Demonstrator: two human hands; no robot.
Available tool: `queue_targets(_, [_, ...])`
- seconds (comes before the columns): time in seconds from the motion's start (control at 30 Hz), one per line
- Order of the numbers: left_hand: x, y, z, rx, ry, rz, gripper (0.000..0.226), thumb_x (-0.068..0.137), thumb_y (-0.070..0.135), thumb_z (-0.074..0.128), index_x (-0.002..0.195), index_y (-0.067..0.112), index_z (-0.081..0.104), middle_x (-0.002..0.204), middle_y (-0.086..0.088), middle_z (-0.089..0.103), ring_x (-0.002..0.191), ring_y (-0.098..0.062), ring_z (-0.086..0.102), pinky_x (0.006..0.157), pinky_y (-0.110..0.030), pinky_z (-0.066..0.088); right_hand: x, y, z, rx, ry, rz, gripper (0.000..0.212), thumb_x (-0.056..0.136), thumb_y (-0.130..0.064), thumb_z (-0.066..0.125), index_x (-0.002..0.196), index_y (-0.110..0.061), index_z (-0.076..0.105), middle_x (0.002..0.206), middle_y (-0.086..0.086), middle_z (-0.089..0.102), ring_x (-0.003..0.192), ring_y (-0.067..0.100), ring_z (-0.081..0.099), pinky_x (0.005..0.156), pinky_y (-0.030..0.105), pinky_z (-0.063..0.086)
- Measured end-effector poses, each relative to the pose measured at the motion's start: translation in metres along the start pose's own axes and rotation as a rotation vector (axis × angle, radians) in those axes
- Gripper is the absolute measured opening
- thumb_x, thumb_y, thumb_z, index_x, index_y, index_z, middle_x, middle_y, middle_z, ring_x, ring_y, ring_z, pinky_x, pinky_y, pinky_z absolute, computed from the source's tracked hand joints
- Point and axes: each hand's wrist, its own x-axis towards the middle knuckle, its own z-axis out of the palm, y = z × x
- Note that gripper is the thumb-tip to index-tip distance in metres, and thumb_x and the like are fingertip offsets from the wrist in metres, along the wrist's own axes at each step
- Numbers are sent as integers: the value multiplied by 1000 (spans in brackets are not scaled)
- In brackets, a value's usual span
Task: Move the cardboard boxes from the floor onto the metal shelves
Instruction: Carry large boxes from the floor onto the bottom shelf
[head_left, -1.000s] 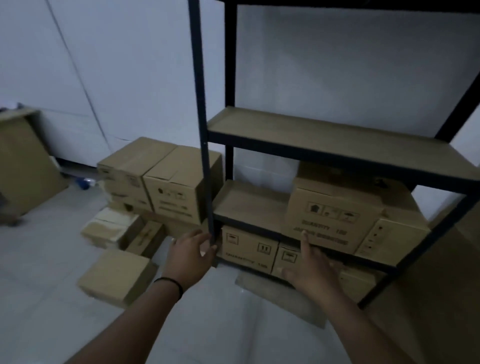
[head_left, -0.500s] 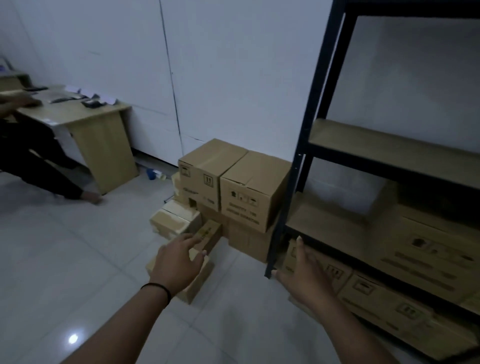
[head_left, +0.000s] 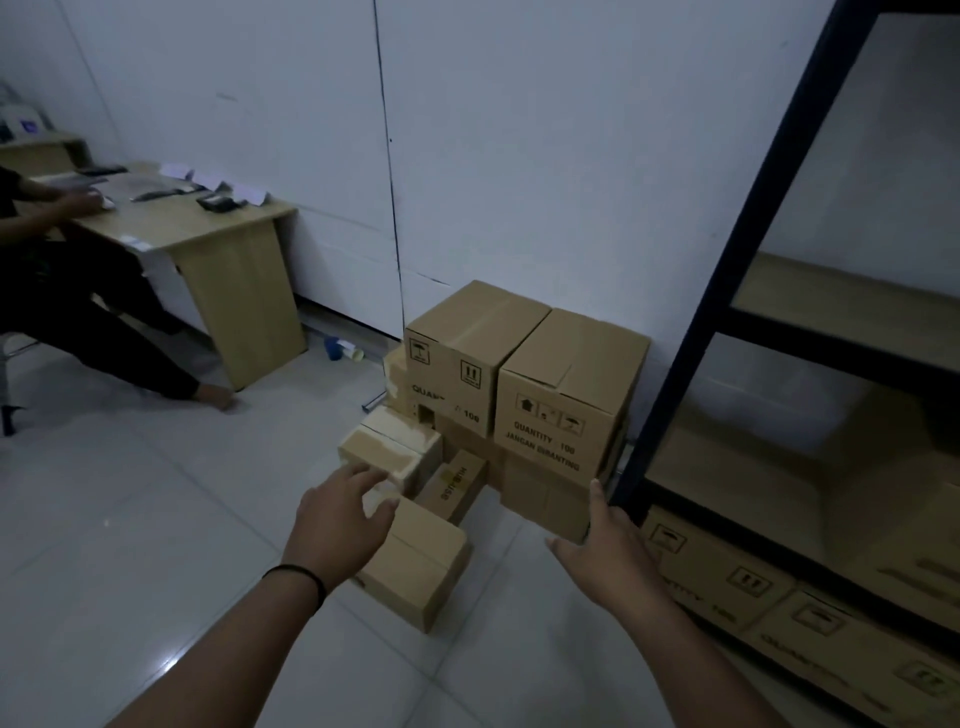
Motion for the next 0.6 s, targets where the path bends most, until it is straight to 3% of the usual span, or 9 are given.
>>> queue_targets(0.27, [99, -13, 10, 33, -13, 7, 45, 91, 39, 58, 132, 20, 56, 136, 1, 53, 125, -17, 49, 106, -39, 39, 93, -39, 4, -55, 12, 9, 88, 91, -57, 49, 155, -22, -1, 158, 5, 21, 141, 26, 26, 115, 48, 19])
queue_targets(0.6, [217, -22, 14, -1, -17, -31, 44, 91, 39, 58, 131, 21, 57, 140, 0, 51, 129, -16, 46, 108, -38, 36, 202, -94, -6, -73, -3, 10, 71, 88, -56, 51, 145, -21, 31, 143, 6, 40, 128, 26, 42, 106, 43, 37])
